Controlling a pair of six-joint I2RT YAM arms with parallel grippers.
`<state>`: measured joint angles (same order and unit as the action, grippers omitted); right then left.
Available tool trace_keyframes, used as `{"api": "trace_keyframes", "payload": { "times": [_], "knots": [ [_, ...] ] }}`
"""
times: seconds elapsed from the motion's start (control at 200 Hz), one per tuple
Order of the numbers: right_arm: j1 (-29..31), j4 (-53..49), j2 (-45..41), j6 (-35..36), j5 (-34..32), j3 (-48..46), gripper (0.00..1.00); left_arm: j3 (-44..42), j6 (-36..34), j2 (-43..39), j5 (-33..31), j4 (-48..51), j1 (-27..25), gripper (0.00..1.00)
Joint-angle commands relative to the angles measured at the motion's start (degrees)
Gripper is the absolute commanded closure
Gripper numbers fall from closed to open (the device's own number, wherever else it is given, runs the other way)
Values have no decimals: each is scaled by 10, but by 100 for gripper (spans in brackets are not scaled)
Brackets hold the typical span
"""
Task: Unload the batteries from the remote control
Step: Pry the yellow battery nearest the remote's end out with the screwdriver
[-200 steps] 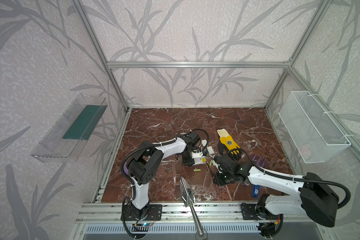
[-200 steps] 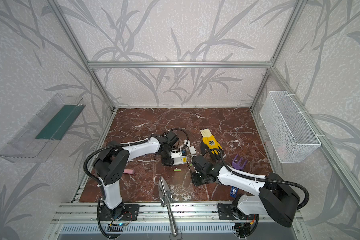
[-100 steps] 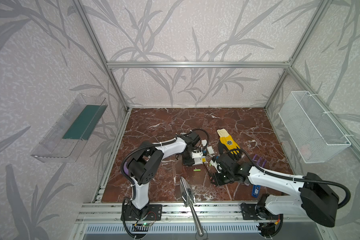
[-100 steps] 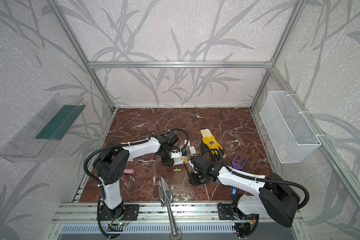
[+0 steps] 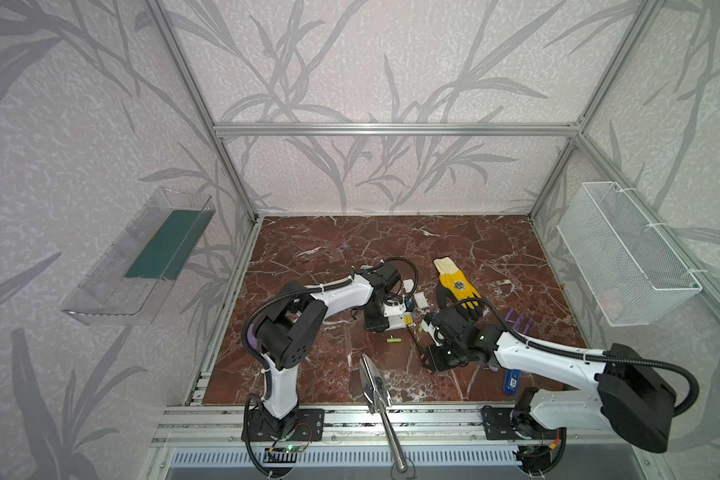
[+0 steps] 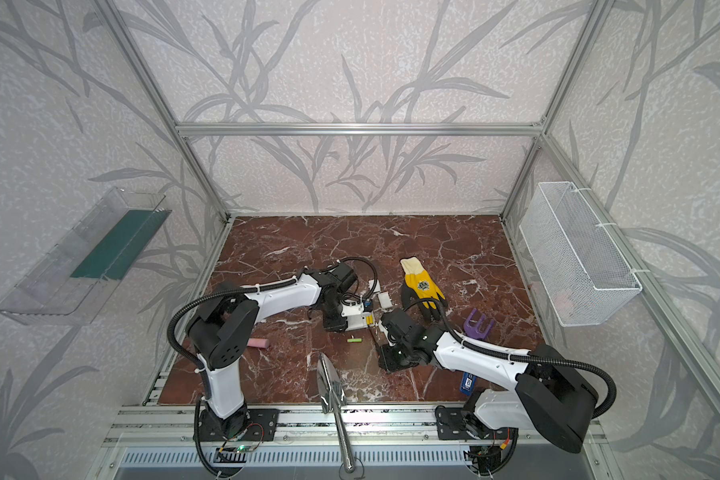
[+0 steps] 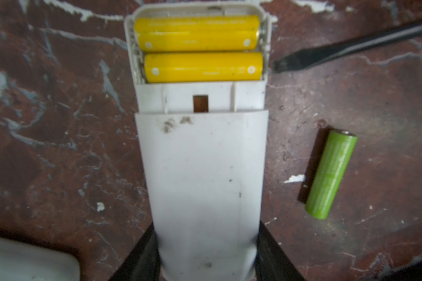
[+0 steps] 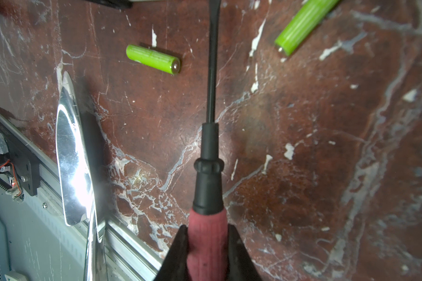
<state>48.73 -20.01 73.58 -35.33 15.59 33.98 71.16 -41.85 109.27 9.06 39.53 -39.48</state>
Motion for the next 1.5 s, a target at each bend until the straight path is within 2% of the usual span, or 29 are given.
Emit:
{"api": "trace_keyframes", "payload": {
  "times": [0.0, 0.705, 1.155, 1.495],
  "knots": [
    [-3, -3, 4, -1, 6, -4, 100, -9, -10, 29, 7, 23, -9, 64],
    [-11, 44, 39, 2, 3, -1, 100, -10, -11, 30, 16, 27, -10, 65],
    [-10, 203, 65, -7, -28, -64, 100, -10, -27, 28, 32, 41, -15, 66],
    [-10, 212, 76, 5, -43, -73, 100, -10, -18, 32, 27, 44, -16, 67]
  ]
}}
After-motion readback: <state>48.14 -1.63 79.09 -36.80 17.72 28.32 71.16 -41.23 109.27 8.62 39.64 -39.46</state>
